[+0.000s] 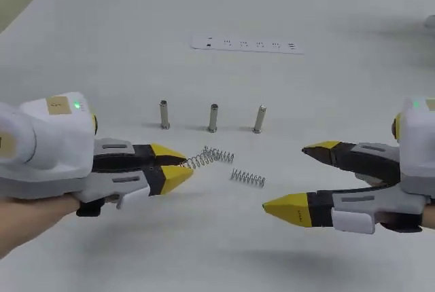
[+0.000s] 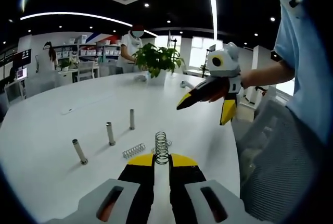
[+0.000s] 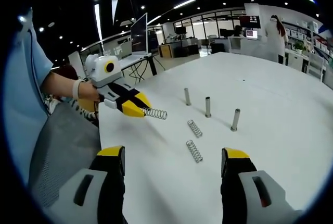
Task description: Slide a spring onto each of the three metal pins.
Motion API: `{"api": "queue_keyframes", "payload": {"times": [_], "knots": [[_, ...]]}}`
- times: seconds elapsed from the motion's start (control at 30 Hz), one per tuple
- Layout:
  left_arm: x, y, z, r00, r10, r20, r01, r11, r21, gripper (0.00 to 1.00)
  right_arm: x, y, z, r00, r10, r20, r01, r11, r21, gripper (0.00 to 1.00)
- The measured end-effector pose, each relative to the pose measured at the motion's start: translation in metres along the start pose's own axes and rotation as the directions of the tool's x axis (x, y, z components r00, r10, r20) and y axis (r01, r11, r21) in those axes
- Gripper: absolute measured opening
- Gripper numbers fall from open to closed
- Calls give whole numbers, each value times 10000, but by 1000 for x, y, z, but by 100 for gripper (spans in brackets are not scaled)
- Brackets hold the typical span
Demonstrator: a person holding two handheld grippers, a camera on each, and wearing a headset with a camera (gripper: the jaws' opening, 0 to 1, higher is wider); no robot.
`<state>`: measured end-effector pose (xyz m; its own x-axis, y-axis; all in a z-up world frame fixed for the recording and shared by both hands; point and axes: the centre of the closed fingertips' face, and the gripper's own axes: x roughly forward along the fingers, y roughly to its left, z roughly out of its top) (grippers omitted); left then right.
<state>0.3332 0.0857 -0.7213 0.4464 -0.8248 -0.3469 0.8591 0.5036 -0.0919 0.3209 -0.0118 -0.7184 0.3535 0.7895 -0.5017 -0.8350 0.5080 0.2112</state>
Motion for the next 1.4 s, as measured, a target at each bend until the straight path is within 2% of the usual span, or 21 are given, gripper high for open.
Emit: {"api": "queue_keyframes", "payload": {"times": [0.13, 0.4, 0.53, 0.83, 0.97, 1.17, 1.2, 1.4], "knots": [[1, -6, 2, 9998, -190, 42, 190, 9998, 3, 2, 6, 7, 1, 9990, 448, 6, -448, 9986, 272, 61], [3, -15, 4, 9987, -513, 69, 513, 9986, 117, 2, 17, 13, 12, 9965, 780, 310, -795, 9955, 510, 54], [4, -18, 7, 9979, -631, 163, 628, 9979, 184, 2, 21, 17, 18, 9931, 1094, 426, -1121, 9916, 651, 45], [6, -22, 9, 9968, -783, 171, 779, 9967, 226, 2, 29, 26, 20, 9864, 1595, 407, -1624, 9832, 828, 37], [6, -25, 10, 9960, -878, 172, 874, 9959, 247, 2, 31, 26, 21, 9857, 1638, 406, -1668, 9821, 871, 35], [7, -31, 14, 9939, -1079, 219, 1072, 9937, 330, 2, 31, 27, 24, 9811, 1845, 577, -1904, 9742, 1213, 31], [7, -32, 14, 9935, -1113, 220, 1105, 9933, 332, 2, 30, 29, 25, 9780, 1979, 658, -2051, 9697, 1325, 30], [6, -33, 14, 9931, -1154, 218, 1146, 9928, 357, 2, 31, 33, 24, 9737, 2163, 713, -2250, 9621, 1539, 23]]}}
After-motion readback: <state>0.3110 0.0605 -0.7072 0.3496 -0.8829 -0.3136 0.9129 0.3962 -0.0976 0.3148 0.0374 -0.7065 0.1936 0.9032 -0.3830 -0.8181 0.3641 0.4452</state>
